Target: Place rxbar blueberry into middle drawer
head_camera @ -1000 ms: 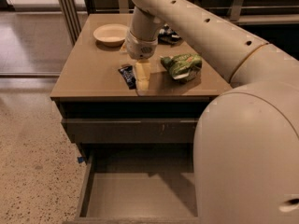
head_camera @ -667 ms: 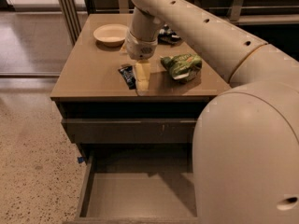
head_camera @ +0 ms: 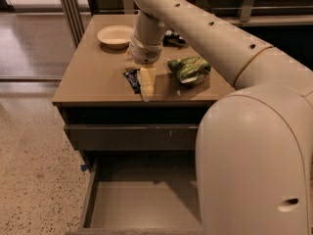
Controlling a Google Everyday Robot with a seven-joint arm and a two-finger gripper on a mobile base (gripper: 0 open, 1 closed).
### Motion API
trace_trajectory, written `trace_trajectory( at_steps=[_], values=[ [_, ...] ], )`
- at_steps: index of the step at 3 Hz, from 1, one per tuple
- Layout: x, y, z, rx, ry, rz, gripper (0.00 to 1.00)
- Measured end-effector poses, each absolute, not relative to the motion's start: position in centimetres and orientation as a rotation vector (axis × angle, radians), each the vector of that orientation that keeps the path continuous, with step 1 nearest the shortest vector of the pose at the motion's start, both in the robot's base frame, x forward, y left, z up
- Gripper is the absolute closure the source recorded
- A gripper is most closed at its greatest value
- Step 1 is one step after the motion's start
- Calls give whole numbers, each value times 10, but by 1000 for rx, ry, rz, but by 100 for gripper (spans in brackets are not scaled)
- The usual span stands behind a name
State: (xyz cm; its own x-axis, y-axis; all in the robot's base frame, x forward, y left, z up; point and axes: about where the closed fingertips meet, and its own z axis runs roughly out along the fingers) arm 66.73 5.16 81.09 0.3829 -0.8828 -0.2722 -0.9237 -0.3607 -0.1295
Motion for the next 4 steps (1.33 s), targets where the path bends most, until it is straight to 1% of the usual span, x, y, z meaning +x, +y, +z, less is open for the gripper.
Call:
trace_trajectory(
  at_steps=[1, 4],
  values=[
    [667, 52, 811, -2384, 1597, 226, 23],
    [667, 52, 811, -2384, 1597, 226, 92]
  ],
)
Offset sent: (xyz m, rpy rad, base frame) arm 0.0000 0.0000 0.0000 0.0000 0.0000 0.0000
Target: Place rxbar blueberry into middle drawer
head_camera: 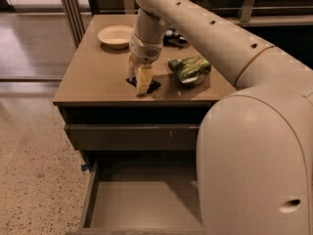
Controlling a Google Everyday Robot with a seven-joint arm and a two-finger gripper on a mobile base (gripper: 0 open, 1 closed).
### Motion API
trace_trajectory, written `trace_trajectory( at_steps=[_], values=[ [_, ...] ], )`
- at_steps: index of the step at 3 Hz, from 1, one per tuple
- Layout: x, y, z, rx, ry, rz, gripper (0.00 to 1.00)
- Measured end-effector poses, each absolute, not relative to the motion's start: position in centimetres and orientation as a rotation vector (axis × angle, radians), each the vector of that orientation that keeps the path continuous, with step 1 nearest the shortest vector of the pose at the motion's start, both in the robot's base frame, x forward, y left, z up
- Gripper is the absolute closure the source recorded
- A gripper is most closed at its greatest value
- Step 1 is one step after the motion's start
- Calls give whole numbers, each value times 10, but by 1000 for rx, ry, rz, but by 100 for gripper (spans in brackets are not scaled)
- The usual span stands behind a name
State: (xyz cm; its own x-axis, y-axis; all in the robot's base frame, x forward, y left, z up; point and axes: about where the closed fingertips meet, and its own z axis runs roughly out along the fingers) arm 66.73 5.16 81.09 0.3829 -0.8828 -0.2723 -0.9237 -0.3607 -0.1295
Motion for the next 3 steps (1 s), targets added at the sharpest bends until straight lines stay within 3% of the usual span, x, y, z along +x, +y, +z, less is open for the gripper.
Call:
trace_trajectory(
  at_steps=[1, 3],
  values=[
    [667, 52, 811, -2384, 1597, 226, 100],
    [664, 52, 818, -2384, 1597, 226, 100]
  ],
)
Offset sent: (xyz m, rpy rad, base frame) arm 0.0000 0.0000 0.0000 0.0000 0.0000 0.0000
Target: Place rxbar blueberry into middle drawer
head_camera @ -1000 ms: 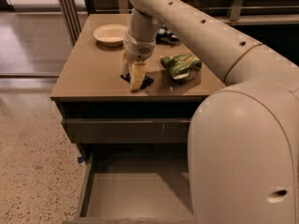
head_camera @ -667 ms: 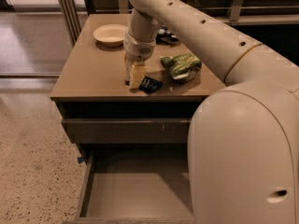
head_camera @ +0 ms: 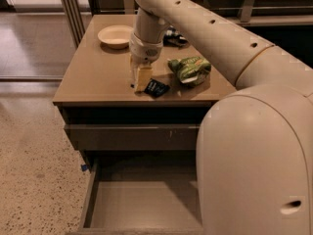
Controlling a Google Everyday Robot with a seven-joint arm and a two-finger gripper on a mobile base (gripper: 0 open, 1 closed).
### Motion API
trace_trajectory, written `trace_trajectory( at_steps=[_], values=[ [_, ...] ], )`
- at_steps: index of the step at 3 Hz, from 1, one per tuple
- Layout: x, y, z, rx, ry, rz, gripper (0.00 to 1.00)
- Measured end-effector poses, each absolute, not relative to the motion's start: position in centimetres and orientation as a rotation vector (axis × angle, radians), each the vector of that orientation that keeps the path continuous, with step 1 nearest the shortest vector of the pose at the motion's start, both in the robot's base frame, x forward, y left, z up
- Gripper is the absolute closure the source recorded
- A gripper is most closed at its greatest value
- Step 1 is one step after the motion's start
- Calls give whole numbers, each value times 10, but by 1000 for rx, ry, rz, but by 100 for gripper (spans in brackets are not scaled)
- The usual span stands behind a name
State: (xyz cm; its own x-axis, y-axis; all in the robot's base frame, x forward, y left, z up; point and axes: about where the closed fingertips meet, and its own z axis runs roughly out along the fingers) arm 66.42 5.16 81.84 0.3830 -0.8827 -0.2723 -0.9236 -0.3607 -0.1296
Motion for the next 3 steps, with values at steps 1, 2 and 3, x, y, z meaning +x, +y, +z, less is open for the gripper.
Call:
trace_trajectory(
  at_steps=[1, 2, 3],
  values=[
    [661, 53, 822, -2385, 1589, 221, 100],
    [648, 64, 849, -2392, 1508, 168, 100],
    [637, 67, 867, -2378, 1468, 132, 100]
  ],
)
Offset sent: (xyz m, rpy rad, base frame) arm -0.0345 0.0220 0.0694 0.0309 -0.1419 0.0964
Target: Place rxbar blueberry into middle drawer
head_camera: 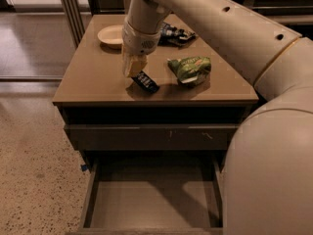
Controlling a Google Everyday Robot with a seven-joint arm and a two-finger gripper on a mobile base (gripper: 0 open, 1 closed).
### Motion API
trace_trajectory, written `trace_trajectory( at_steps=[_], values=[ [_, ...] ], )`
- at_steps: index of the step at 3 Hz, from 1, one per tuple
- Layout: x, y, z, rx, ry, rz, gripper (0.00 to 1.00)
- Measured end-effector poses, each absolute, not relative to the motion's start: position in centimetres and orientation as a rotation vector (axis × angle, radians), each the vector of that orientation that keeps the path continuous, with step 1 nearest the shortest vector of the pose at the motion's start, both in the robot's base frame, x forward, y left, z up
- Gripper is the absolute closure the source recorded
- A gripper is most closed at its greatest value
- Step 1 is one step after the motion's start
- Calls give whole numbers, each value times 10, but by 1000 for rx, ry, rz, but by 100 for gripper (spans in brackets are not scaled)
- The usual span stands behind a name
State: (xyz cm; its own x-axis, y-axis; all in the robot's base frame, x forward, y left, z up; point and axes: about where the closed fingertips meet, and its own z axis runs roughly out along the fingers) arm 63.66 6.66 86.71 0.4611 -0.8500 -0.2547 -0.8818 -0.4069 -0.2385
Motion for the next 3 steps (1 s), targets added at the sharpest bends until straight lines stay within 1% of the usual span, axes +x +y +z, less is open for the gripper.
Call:
trace_trajectory(
  at_steps=[3],
  values=[
    [579, 51, 904, -2304, 1471, 29, 100]
  ],
)
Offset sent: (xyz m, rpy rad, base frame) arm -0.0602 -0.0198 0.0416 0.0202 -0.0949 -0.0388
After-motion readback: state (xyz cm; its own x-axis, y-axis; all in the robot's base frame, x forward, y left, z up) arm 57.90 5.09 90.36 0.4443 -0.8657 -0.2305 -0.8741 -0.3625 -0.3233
